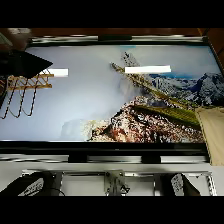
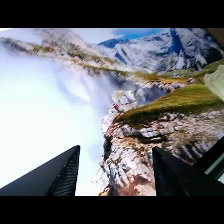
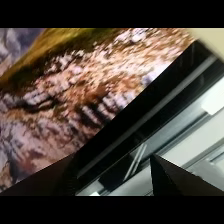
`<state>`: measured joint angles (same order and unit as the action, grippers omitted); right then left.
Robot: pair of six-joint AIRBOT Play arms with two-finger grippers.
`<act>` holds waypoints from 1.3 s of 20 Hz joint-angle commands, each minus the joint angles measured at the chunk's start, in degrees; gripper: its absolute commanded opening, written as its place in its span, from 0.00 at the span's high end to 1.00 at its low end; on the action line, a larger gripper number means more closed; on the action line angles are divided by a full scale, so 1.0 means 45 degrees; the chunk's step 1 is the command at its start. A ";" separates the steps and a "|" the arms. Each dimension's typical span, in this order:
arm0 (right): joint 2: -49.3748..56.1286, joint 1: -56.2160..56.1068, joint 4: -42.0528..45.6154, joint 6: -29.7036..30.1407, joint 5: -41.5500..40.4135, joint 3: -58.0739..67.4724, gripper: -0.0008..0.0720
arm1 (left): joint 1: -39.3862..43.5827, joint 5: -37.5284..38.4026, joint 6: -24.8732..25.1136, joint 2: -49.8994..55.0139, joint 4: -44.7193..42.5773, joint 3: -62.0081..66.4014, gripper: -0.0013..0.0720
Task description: Fold the shirts.
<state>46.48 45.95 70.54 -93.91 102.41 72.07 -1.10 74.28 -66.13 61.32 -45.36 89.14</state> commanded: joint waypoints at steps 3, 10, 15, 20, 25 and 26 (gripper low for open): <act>-0.1103 -0.6683 -0.1569 -0.2730 -0.5343 -0.4289 0.24 | 0.1224 0.1530 -0.2458 0.2089 -0.4862 -0.0335 0.37; 0.5955 -1.5208 0.2166 -0.2433 -0.8359 0.0962 0.23 | 0.4099 0.0855 -0.4896 0.3900 -0.6975 -0.0709 0.37; 0.8150 -1.5382 0.5333 -0.2025 -0.7004 0.4041 0.23 | 0.4279 0.0704 -0.5178 0.3959 -0.8403 -0.0704 0.36; 0.8150 -1.5382 0.5581 -0.2025 -0.6989 0.4041 0.23 | 0.4027 0.0539 -0.5134 0.3959 -0.8403 -0.0704 0.36; 0.8150 -1.5382 0.5581 -0.2025 -0.6989 0.4041 0.23 | 0.4031 0.0403 -0.5134 0.3959 -0.8398 -0.0704 0.36; 0.8150 -1.5382 0.5581 -0.2025 -0.6989 0.4041 0.23 | 0.4031 0.0403 -0.5134 0.3959 -0.8398 -0.0704 0.36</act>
